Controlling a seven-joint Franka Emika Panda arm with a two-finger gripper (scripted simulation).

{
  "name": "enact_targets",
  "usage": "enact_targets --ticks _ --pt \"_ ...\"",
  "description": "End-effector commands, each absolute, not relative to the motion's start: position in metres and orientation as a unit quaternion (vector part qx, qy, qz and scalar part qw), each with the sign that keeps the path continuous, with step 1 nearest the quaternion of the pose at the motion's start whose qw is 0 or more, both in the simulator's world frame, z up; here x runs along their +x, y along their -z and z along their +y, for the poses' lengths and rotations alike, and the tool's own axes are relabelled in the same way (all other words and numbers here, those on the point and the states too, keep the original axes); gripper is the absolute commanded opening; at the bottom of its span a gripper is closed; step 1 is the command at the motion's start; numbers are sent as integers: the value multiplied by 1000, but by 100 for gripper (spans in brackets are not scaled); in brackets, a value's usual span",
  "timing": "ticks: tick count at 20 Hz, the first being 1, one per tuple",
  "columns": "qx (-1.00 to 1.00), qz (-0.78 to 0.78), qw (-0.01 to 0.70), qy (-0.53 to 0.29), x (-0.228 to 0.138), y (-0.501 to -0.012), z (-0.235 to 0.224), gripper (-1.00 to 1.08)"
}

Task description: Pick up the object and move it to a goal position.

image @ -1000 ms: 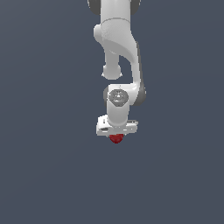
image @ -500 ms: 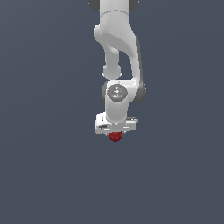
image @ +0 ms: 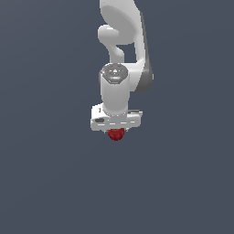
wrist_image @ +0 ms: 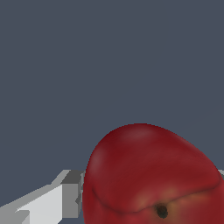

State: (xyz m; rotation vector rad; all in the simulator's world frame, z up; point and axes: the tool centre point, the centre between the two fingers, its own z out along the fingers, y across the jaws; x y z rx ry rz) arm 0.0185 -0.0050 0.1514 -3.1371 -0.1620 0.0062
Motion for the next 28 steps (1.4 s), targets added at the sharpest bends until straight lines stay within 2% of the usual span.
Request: enact_targets --ticks 1,18,28 --pt "-999 -52 0 0 20 -182 -13 -100" --pt "-999 -52 0 0 28 -369 -62 -100" --pt "-999 -52 0 0 34 -445 -82 -100"
